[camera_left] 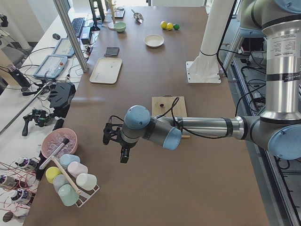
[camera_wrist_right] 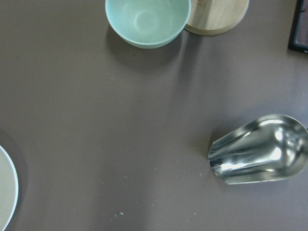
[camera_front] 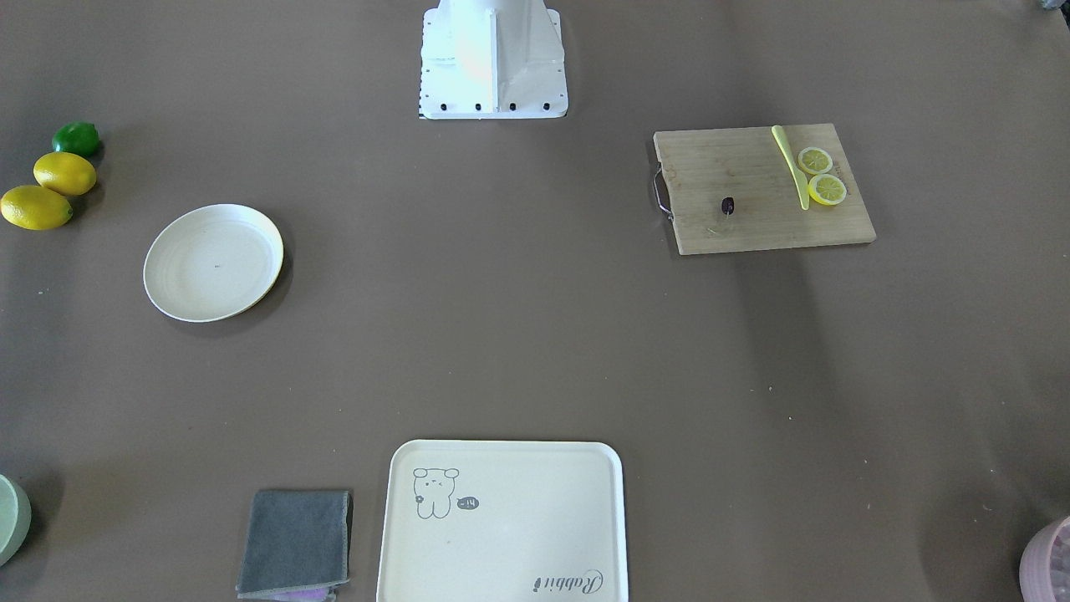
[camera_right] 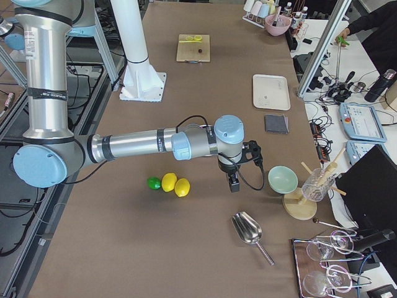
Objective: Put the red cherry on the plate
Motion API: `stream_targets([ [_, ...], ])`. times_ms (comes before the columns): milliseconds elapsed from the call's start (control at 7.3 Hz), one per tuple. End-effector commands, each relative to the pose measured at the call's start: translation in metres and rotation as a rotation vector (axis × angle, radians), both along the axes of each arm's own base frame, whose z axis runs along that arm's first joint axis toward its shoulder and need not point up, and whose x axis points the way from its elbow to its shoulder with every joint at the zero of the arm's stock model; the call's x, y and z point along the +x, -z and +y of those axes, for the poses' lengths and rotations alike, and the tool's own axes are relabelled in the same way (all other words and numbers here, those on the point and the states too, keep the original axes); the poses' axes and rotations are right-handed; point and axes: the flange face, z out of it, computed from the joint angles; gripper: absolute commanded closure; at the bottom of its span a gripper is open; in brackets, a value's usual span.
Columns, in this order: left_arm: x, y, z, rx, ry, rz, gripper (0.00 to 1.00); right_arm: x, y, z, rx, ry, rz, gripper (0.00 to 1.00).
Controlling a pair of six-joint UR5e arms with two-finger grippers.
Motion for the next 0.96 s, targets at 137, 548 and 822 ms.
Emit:
stream_targets([
  [137, 0.000, -0.001, 0.002, -0.002, 0.000, 0.000, 0.02, -0.115, 0.027, 0.003, -0.024, -0.023, -0.124, 0.00],
  [548, -0.001, 0.006, -0.001, 0.013, 0.001, 0.001, 0.02, -0.232, 0.045, 0.037, 0.049, 0.023, -0.160, 0.00],
  [822, -0.001, 0.007, -0.002, 0.015, 0.001, 0.001, 0.02, -0.249, 0.029, 0.061, 0.026, 0.078, -0.149, 0.00],
])
